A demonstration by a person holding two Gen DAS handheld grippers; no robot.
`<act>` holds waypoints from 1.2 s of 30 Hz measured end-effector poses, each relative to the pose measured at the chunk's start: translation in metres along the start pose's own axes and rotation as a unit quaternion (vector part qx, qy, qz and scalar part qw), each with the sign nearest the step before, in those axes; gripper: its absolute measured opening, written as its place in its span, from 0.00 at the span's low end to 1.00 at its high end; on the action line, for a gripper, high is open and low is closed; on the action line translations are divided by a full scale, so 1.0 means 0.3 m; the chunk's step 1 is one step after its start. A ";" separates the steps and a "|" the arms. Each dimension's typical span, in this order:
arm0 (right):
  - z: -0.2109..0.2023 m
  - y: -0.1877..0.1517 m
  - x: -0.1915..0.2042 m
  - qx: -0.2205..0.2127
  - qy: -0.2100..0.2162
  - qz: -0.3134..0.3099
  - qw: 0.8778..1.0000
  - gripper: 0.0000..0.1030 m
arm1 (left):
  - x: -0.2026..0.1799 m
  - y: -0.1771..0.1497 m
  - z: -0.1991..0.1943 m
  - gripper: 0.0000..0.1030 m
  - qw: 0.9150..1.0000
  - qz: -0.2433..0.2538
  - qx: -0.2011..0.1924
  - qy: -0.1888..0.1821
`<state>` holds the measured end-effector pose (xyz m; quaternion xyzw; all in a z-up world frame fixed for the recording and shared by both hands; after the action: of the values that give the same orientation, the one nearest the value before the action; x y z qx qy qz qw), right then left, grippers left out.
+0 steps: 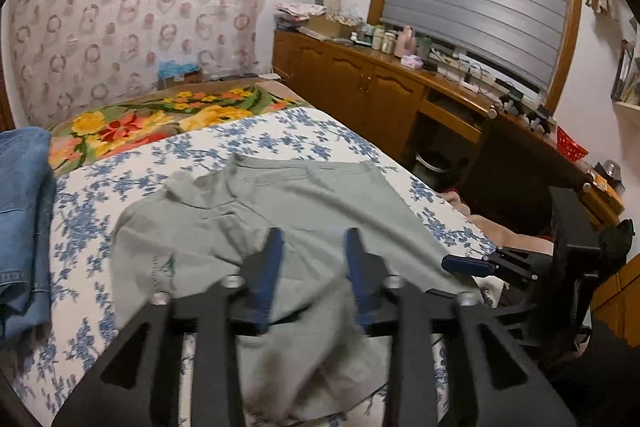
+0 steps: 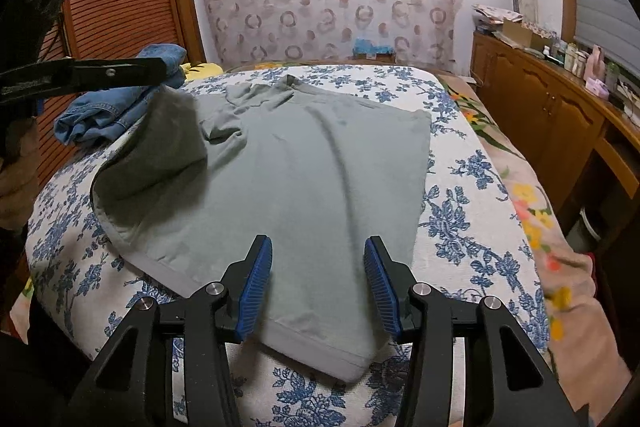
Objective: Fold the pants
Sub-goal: 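Lift the shirt side with the left tool and fold it over the middle, then open the left tool while the right tool closes on the opposite shirt side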
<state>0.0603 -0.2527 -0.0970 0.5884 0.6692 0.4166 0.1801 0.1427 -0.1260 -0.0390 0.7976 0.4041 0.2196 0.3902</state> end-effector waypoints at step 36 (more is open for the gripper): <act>0.207 0.069 0.156 0.059 0.067 -0.047 0.995 0.33 | 0.120 -0.391 0.015 0.80 0.992 -0.050 0.099 0.053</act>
<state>0.1075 -0.1883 -0.1060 0.5368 0.7302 0.4054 0.1192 0.1110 -0.0553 -0.1341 0.7981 0.4837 0.2005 0.2982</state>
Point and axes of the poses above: each gripper's, at about its wrist camera, not at the fingertips, and z roughly the way its jaws point, x to its left, y to its top, the point moved 4 cm from there along z, roughly the way its jaws point, and after that the axes turned 13 degrees about z, right-handed, at the moved point
